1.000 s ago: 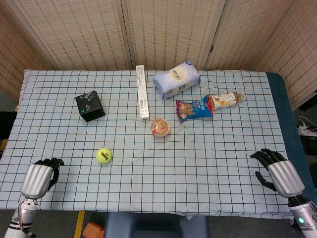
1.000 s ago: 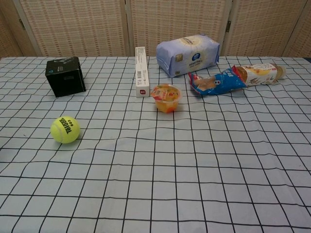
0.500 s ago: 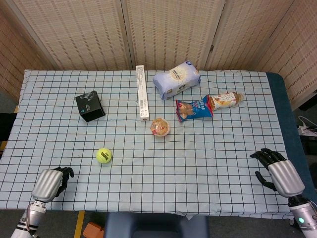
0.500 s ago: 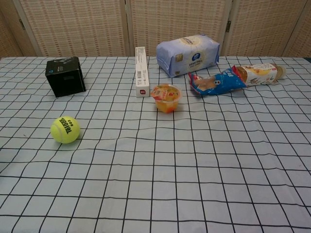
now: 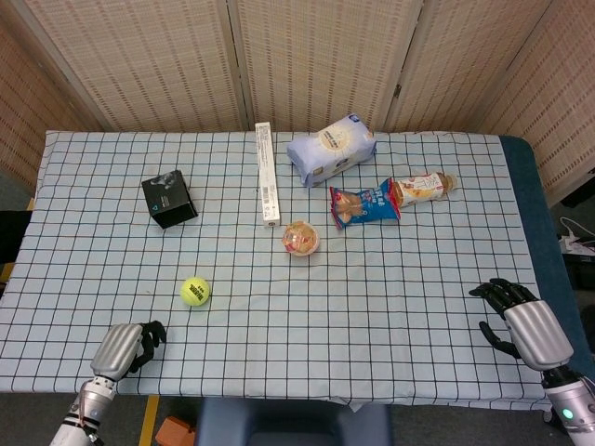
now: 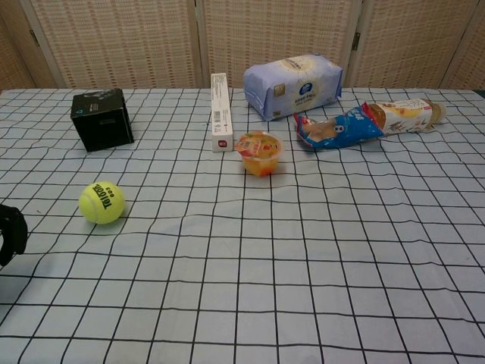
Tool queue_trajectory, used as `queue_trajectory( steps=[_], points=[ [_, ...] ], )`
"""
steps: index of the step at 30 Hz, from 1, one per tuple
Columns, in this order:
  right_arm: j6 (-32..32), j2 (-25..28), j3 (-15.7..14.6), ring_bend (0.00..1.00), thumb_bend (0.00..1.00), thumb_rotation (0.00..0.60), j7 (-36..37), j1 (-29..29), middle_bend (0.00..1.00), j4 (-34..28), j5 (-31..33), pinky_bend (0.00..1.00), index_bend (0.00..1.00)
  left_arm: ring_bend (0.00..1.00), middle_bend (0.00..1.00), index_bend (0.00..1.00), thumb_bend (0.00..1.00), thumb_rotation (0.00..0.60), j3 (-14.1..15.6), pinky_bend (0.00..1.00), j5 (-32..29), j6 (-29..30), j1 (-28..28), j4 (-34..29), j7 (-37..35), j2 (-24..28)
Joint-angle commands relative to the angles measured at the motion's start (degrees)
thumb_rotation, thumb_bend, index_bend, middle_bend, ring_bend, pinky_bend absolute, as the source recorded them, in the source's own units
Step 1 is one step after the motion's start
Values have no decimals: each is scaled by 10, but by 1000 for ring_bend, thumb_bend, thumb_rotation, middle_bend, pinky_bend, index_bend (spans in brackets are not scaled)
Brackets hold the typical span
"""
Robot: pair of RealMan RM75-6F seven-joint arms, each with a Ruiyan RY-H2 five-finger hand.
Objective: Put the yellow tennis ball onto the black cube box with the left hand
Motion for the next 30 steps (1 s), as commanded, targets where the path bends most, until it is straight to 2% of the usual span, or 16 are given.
queue_trajectory(
  steps=[1,6,9,13,24,30],
  points=[
    [-3,0,0,165,316,600,-2,1,278,0,1,279,283,596,579,551,923,600,-3,790,6,11,3,-14,-25,-8],
    [-3,-1,-1,165,316,600,-4,1,278,0,1,279,283,596,579,551,922,600,-4,790,16,21,4,-20,-41,-13],
    [-1,-1,2,165,316,600,-4,0,278,0,3,279,283,596,576,549,922,600,-13,791,20,44,12,-16,-96,-46],
    [-3,-1,1,165,316,600,-4,0,278,0,2,279,283,595,561,533,921,600,-11,791,32,38,5,18,-143,-71],
    [-3,0,1,165,316,600,-4,1,278,0,3,279,283,582,539,500,920,600,-35,790,16,12,-22,86,-184,-123],
    [-3,-1,1,165,316,600,-3,1,278,1,4,279,283,580,536,499,920,600,-34,791,16,17,-21,91,-186,-134]
  ],
)
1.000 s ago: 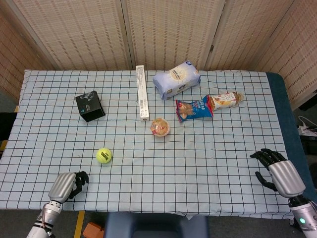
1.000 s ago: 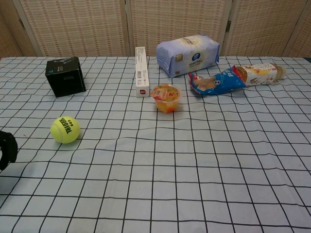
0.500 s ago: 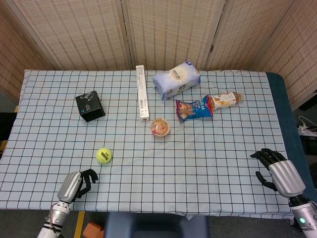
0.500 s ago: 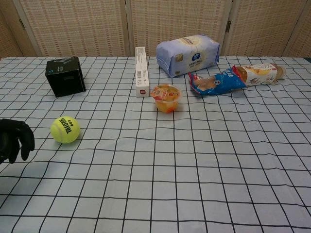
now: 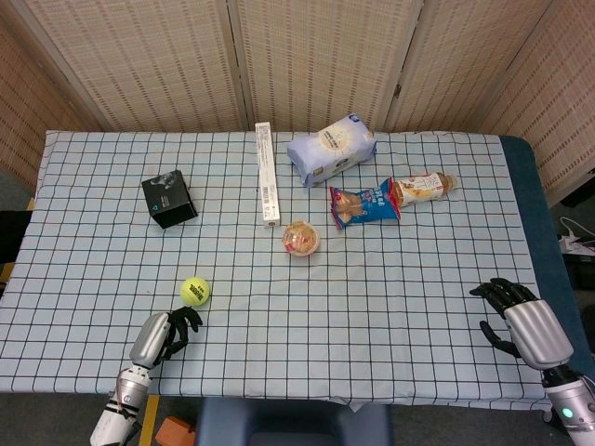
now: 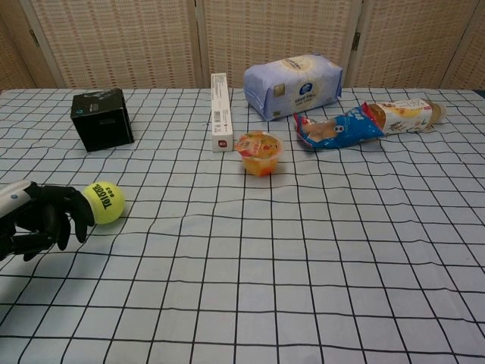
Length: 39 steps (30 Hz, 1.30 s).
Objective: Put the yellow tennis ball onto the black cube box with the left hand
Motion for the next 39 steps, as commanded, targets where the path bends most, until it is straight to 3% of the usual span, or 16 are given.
queue_trajectory(
  steps=[1,10,39],
  points=[
    [-1,0,0,165,316,600,0,0,278,0,0,279,283,580,536,499,920,600,2,791,1,3,1,-2,1,-1],
    [-1,0,-1,165,316,600,0,0,278,-1,0,279,283,518,476,454,918,600,3,769,-16,-8,1,-6,-6,-10],
    [0,3,0,165,316,600,9,0,278,-2,0,279,283,458,420,393,919,600,-11,737,-54,-45,-18,16,30,-43]
  ],
)
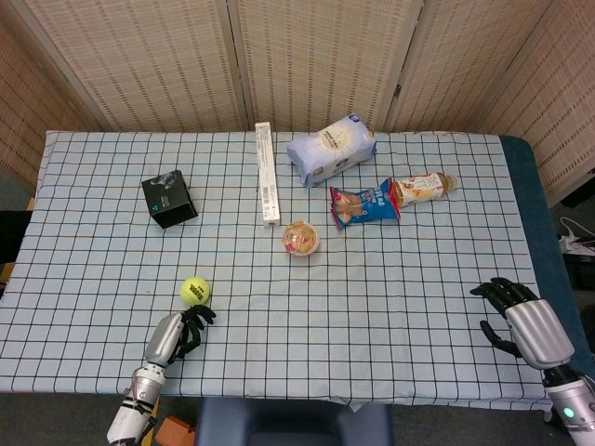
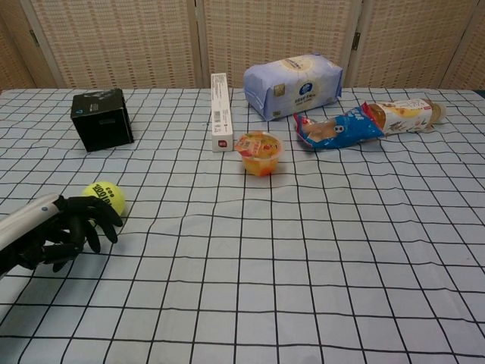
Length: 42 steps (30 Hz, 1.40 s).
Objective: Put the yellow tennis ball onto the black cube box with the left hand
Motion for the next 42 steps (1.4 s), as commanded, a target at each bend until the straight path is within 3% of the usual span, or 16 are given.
queue_trajectory(
  steps=[1,21,42],
  points=[
    [0,0,0,165,316,600,0,0,278,0,0,279,283,458,419,394,919,600,-4,737,-9,-12,-5,7,4,-2],
    [-4,-1,-2,165,316,600,-4,1,277,1,-1,279,283,459,419,384,919,600,-29,737,-38,-54,-36,7,16,6],
    [-7,-2,-3,165,316,600,-5,1,278,1,0,279,283,458,419,384,918,600,-74,735,-87,-104,-86,70,43,-17]
  ],
)
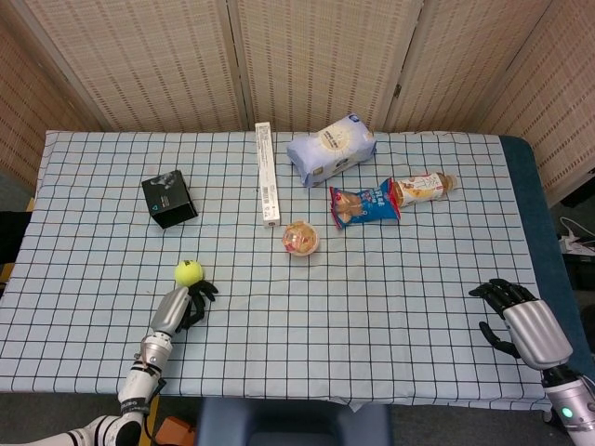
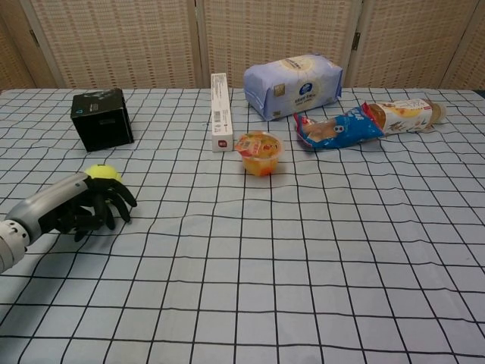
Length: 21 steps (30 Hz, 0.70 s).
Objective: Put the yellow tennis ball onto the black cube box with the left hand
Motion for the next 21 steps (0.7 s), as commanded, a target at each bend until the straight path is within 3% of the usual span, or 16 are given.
queue_trajectory(
  steps=[1,21],
  points=[
    [0,0,0,165,316,600,0,0,278,0,0,279,283,459,420,384,918,600,-3,735,-2,-5,-6,6,3,-1],
    [-7,-1,-2,165,316,600,-3,2,278,1,1,279,283,458,420,384,918,600,-23,735,-20,-38,-49,69,20,-7]
  ],
)
